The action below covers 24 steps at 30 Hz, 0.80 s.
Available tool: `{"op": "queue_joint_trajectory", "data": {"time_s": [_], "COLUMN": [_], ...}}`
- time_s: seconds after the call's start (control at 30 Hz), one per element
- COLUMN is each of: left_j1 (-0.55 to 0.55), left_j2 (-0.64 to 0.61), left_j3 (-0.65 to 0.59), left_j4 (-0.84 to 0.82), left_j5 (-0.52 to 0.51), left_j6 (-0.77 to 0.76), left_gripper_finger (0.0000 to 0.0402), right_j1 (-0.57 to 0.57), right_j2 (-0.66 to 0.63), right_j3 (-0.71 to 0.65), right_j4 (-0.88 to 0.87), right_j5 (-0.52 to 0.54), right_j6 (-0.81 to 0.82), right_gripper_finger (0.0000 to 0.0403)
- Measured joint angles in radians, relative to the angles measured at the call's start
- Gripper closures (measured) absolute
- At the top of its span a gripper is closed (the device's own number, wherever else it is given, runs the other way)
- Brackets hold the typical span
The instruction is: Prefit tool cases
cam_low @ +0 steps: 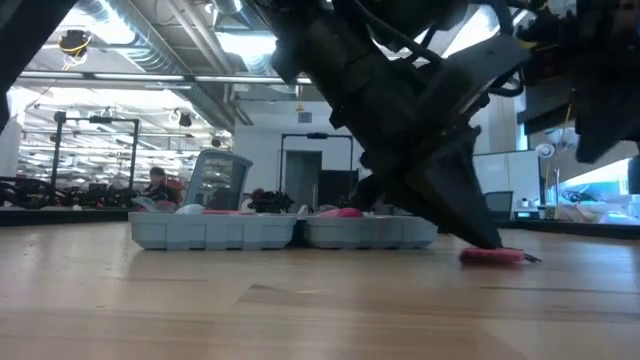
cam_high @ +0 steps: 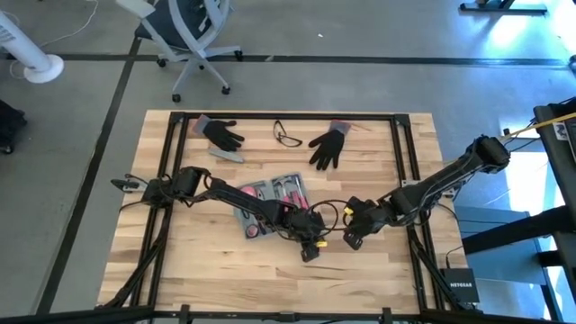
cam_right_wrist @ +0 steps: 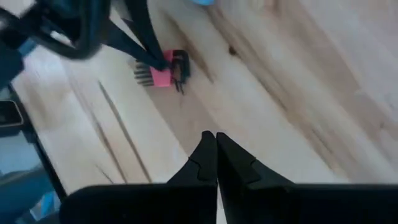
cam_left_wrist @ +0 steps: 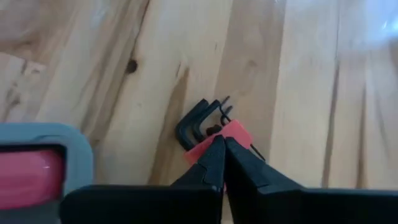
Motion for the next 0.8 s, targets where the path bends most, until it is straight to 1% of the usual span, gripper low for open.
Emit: {"op": "queue_joint_trajectory", "data": {"time_s": [0.13,0.27,0.37,0.43,0.5,0.6,0.8], "left_j1": [0.0,-0.008,-0.014,-0.015,-0.015,-0.019,-0.041], "left_j2": [-0.007,-0.022,-0.042,-0.051,-0.052,-0.05,-0.053], "left_j3": [0.002,0.002,0.002,0.003,0.003,-0.03,-0.085], "left_j4": [-0.056,-0.08,-0.081,-0.084,-0.108,-0.1,-0.005], "left_j5": [-0.008,-0.008,-0.012,-0.014,-0.014,-0.016,-0.02], "left_j6": [0.085,0.111,0.145,0.158,0.162,0.148,0.092], "left_gripper_finger": [0.0401,0.0401,0.0401,0.0401,0.0401,0.0401,0.0401], "right_j1": [0.002,0.002,0.0,0.0,0.0,0.0,-0.028], "right_j2": [0.025,0.046,0.06,0.075,0.105,0.165,0.285], "right_j3": [0.001,0.0,0.0,0.001,0.001,0.0,0.0], "right_j4": [0.073,0.167,0.234,0.245,0.253,0.264,0.494], "right_j5": [0.004,0.042,0.047,0.052,0.054,0.057,0.078], "right_j6": [0.058,0.103,0.108,0.126,0.159,0.213,0.245], "right_gripper_finger": [0.0403,0.0403,0.0403,0.0403,0.0403,0.0403,0.0403]}}
